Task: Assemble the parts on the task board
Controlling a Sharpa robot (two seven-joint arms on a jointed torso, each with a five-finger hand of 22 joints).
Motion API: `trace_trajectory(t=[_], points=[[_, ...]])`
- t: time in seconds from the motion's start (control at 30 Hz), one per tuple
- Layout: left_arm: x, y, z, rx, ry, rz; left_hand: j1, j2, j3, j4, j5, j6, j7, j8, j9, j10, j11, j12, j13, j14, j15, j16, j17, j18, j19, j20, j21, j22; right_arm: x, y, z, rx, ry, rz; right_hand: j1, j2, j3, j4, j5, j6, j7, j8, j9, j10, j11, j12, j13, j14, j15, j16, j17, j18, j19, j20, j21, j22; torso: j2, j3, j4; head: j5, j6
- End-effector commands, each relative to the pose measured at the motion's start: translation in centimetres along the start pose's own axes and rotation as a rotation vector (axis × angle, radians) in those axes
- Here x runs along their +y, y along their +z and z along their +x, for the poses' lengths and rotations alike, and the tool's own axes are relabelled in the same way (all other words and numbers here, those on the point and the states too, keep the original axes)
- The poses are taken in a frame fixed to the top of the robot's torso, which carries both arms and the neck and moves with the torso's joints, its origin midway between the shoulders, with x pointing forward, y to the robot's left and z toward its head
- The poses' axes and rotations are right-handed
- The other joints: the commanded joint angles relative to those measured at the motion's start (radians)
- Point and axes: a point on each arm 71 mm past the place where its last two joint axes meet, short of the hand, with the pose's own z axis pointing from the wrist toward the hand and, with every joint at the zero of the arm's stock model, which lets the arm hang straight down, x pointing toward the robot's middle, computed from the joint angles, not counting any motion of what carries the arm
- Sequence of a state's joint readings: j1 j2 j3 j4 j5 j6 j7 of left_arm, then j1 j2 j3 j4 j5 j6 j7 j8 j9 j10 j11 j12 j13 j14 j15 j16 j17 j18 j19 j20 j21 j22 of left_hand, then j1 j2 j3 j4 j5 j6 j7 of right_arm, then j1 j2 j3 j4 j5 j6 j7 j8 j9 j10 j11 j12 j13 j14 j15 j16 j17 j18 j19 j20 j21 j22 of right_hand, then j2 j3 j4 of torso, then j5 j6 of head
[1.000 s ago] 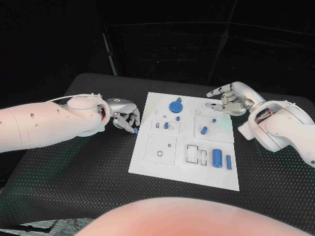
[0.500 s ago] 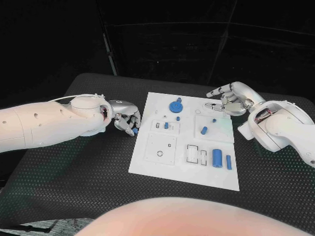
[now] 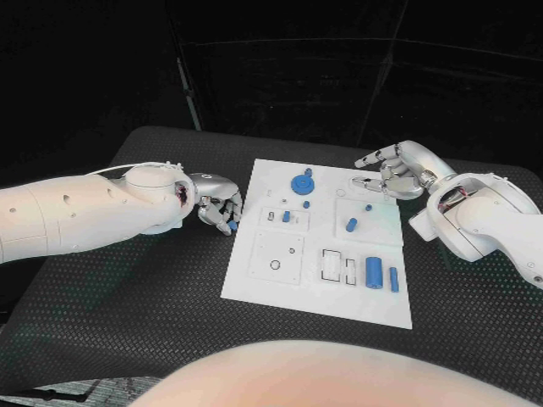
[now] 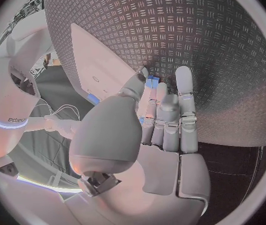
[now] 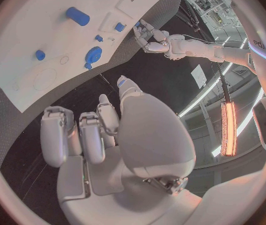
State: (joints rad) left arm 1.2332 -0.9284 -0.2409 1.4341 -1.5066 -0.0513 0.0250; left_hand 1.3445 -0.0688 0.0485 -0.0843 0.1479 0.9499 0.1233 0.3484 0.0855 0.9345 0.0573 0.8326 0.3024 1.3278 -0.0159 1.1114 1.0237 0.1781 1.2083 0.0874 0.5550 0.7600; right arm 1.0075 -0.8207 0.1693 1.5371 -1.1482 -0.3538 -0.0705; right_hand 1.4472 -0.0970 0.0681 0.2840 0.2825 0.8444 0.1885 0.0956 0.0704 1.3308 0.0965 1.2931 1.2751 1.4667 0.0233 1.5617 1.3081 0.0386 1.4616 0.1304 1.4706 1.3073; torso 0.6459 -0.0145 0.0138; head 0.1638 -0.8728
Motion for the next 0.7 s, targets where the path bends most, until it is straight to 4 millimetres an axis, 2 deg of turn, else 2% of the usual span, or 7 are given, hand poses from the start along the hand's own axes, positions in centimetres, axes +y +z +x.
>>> trace_trajectory(t=[0.03,0.43,0.7], points=[[0.31,0.05,0.14,0.026,0.007,-0.027,0.004,0.009,-0.006,-0.001,-0.005,0.008,-0.002,-0.004,-0.002,0.000,-0.005,-0.004,-0.003,-0.004,0.002,0.001,-0.002,0.005,0.003,0.005,-0.004,-0.002,0.17,0.04,0.01,0.004,0.001,-0.010,-0.005,0.003,-0.006,-0.001,0.005,-0.007,0.000,0.002,0.000,-0.003,0.003,0.006,0.001,0.097,-0.001,-0.003,0.242,0.009,0.000,-0.004,-0.003,0.031,0.000,0.0000,0.0003,-0.002,0.000],[0.36,0.47,0.25,0.033,0.035,-0.042,0.022,0.025,-0.012,-0.002,-0.005,0.016,-0.006,-0.009,-0.007,0.003,-0.008,-0.021,-0.017,-0.012,-0.001,-0.011,-0.017,0.005,0.002,0.003,-0.006,-0.002,0.19,0.07,0.05,0.006,0.001,-0.011,-0.005,0.003,-0.006,-0.001,0.005,-0.007,0.000,0.002,0.000,-0.003,0.003,0.006,0.001,0.097,-0.001,-0.003,0.242,0.009,0.000,-0.004,-0.003,0.031,-0.001,-0.0004,0.0004,-0.002,0.000],[-0.30,0.72,0.49,0.027,0.036,-0.012,0.043,0.057,-0.018,0.001,-0.004,0.055,-0.018,-0.015,-0.012,0.051,-0.021,-0.062,-0.048,-0.017,-0.010,-0.026,-0.033,0.006,0.000,-0.003,-0.012,-0.005,0.19,0.10,0.07,0.006,0.001,-0.011,-0.005,0.003,-0.006,-0.001,0.005,-0.007,0.000,0.002,0.000,-0.003,0.003,0.006,0.001,0.097,-0.001,-0.003,0.242,0.009,0.000,-0.004,-0.003,0.031,-0.001,0.0003,0.0010,0.001,0.000]])
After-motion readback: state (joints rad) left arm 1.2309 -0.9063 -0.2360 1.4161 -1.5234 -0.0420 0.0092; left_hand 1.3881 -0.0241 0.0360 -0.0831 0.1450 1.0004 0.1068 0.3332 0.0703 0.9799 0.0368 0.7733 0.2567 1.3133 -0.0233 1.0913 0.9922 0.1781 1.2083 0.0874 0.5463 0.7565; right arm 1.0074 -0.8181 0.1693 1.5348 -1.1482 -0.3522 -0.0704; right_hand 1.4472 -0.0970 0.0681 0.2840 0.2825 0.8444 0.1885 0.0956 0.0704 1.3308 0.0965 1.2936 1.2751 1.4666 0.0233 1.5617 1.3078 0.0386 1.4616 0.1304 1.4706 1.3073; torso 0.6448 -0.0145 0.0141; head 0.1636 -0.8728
